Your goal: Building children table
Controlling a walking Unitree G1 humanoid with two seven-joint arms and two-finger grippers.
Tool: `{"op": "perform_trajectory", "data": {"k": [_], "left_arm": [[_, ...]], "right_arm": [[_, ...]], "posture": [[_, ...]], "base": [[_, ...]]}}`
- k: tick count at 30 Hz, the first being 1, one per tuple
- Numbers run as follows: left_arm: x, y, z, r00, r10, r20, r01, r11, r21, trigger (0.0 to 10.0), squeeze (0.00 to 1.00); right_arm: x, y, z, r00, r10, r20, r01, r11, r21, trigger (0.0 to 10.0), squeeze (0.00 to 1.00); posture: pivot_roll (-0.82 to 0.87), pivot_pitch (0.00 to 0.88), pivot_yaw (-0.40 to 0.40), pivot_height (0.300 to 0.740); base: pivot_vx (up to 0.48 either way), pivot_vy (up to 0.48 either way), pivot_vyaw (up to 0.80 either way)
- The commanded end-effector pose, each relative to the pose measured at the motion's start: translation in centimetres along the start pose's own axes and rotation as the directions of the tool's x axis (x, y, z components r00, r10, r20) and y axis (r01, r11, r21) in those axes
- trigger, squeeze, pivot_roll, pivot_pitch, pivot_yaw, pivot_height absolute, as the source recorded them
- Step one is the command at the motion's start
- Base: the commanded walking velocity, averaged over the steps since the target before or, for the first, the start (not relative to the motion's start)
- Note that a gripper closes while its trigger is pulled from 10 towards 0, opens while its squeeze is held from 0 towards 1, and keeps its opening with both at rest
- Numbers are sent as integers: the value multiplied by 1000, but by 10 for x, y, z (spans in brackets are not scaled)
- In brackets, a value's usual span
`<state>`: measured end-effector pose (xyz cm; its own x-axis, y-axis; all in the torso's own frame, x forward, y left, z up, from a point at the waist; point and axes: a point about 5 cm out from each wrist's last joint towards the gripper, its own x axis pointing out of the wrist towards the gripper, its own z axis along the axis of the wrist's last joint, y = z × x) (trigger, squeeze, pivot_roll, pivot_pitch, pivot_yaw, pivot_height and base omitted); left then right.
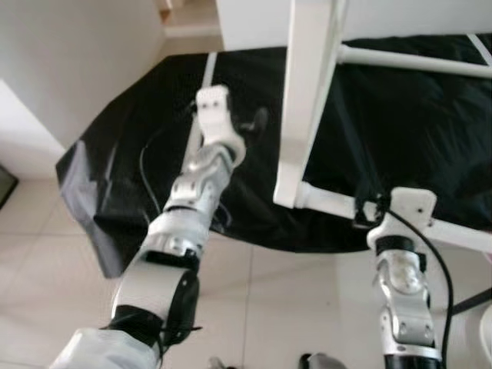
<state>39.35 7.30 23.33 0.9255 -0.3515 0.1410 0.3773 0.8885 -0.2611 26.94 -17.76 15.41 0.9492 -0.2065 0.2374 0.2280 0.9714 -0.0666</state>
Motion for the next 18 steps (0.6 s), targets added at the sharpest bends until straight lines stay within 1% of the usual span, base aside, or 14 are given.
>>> {"op": "perform_trajectory", "data": {"k": [1, 3, 4, 5, 6, 7, 9, 10, 12, 13, 14, 15, 17, 18], "left_arm": [[-7, -16, 2, 937, -349, -7, 349, 937, 37, 10000, 0], [-18, -7, -3, 935, -353, -30, 354, 934, 43, 10000, 0], [-28, -2, -8, 931, -361, -48, 364, 930, 55, 10000, 0], [-28, -2, -8, 931, -361, -48, 364, 930, 55, 10000, 0], [-42, 3, -15, 920, -383, -80, 389, 918, 76, 10000, 0], [-42, 3, -15, 920, -383, -80, 389, 918, 76, 10000, 0], [-46, 4, -17, 915, -393, -92, 400, 913, 83, 10000, 0], [-51, 4, -21, 908, -403, -114, 414, 905, 101, 10000, 0], [-62, 4, -27, 891, -427, -154, 446, 887, 124, 10000, 0], [-68, 4, -30, 874, -451, -179, 476, 870, 130, 10000, 0], [-68, 4, -30, 874, -451, -179, 476, 870, 130, 10000, 0], [-75, 3, -34, 852, -480, -209, 512, 848, 137, 10000, 0], [-86, 4, -44, 818, -509, -268, 554, 823, 129, 10000, 0], [-86, 4, -44, 818, -509, -268, 554, 823, 129, 10000, 0]], "right_arm": [[-1, 4, -4, 999, 32, -13, -32, 999, 14, 10000, 0], [-3, 8, -6, 996, 83, -15, -83, 996, 13, 10000, 0], [-4, 10, -9, 993, 117, -24, -116, 993, 20, 10000, 0], [-4, 10, -9, 993, 117, -24, -116, 993, 20, 10000, 0], [-6, 12, -11, 989, 146, -33, -145, 989, 25, 10000, 0], [-6, 12, -11, 989, 146, -33, -145, 989, 25, 10000, 0], [-6, 12, -12, 989, 147, -33, -146, 989, 24, 10000, 0], [-7, 12, -12, 989, 147, -32, -146, 989, 29, 10000, 0], [-9, 12, -12, 986, 167, -25, -166, 986, 33, 10000, 0], [-11, 14, -12, 982, 187, -23, -186, 982, 36, 10000, 0], [-11, 14, -12, 982, 187, -23, -186, 982, 36, 10000, 0], [-12, 16, -13, 978, 209, -26, -208, 977, 36, 10000, 0], [-16, 21, -14, 964, 263, -31, -261, 965, 37, 10000, 0], [-16, 21, -14, 964, 263, -31, -261, 965, 37, 10000, 0]], "posture": [[-82, 76, 46, 740], [-69, 75, 39, 740], [-66, 74, 35, 740], [-66, 74, 35, 740], [-65, 74, 35, 740], [-65, 74, 35, 740], [-64, 73, 33, 740], [-64, 73, 35, 740], [-66, 71, 37, 740], [-66, 71, 37, 740], [-66, 71, 37, 740], [-66, 71, 35, 740], [-70, 67, 37, 740], [-70, 67, 37, 740]], "base": [[0, 0, 0], [0, 0, 0], [0, 0, 0], [0, 0, 0], [0, 0, 0], [0, 0, 0], [0, 0, 0], [0, 0, 0], [0, 0, 0], [0, 0, 0], [0, 0, 0], [0, 0, 0], [0, 0, 0], [0, 0, 0]]}}
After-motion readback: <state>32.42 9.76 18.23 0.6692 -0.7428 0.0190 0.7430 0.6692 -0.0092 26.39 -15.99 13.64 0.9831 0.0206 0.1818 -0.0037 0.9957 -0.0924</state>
